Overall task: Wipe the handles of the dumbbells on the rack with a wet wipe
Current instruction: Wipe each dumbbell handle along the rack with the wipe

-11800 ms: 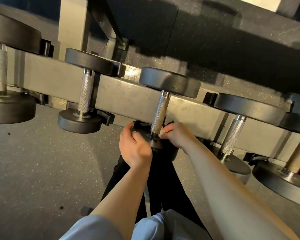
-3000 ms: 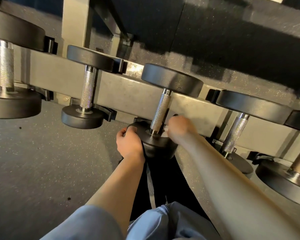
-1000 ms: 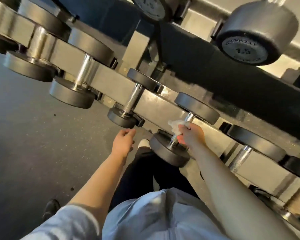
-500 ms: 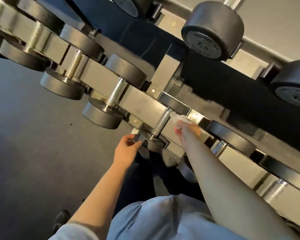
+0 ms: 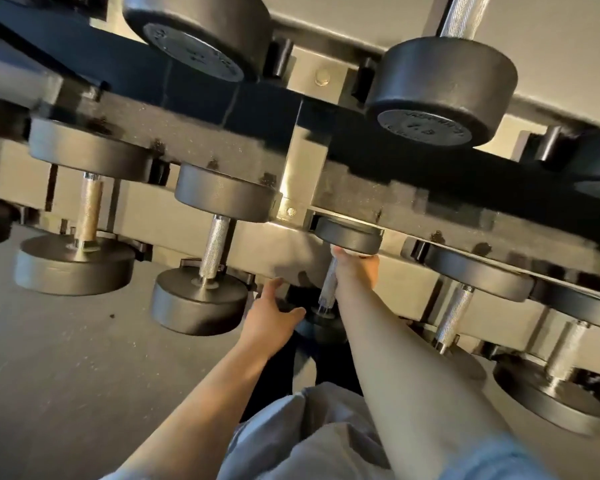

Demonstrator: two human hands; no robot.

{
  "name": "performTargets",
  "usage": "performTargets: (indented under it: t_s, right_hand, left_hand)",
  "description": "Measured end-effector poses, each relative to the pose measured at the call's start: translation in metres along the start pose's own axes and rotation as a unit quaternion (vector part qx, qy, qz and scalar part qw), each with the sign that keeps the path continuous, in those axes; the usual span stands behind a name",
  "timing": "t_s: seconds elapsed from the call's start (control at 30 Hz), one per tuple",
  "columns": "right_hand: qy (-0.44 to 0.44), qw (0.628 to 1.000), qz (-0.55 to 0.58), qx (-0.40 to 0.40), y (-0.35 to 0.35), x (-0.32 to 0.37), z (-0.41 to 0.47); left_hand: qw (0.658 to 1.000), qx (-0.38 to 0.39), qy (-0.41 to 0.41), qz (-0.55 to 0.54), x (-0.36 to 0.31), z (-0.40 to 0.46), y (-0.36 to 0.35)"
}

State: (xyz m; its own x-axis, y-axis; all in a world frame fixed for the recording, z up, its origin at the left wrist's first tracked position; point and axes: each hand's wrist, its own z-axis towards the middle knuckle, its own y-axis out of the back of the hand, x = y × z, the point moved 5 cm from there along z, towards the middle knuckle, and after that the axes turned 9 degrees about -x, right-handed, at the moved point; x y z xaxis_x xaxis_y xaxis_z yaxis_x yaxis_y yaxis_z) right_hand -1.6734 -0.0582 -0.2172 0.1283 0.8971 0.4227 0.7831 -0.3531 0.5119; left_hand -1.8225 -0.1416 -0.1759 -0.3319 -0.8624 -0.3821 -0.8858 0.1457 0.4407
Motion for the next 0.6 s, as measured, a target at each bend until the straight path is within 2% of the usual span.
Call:
performTargets:
  t_s: [0.07,0.17,0.27,0.33,0.47,0.6]
  right_hand:
    - [0.011,1.0,0.0,-0.004,-0.002,0.0,0.003]
    - [-0.03,0.999,0.014,0.011,0.0,-0.008,0.013]
    - [-0.07,0.995,0.055,0.04,0.006,-0.013,0.028]
    - [-0.088,0.992,0.047,0.071,0.006,-0.017,0.039]
    - [-0.116,0.98,0.069,0.144,-0.001,-0.022,0.049]
    - [-0.101,0.99,0.018,0.094,-0.005,-0.018,0.053]
  left_hand:
    - [0.998,0.042,0.04,-0.004,0.005,0.007,-0.018]
    - [0.981,0.111,0.148,-0.061,0.018,0.009,-0.052]
    - [0.952,0.116,0.233,-0.159,0.03,0.013,-0.083]
    - [0.944,0.088,0.251,-0.198,0.034,0.02,-0.094]
    - [0.949,0.066,0.23,-0.205,0.037,0.027,-0.1]
    - [0.951,0.063,0.227,-0.202,0.041,0.029,-0.102]
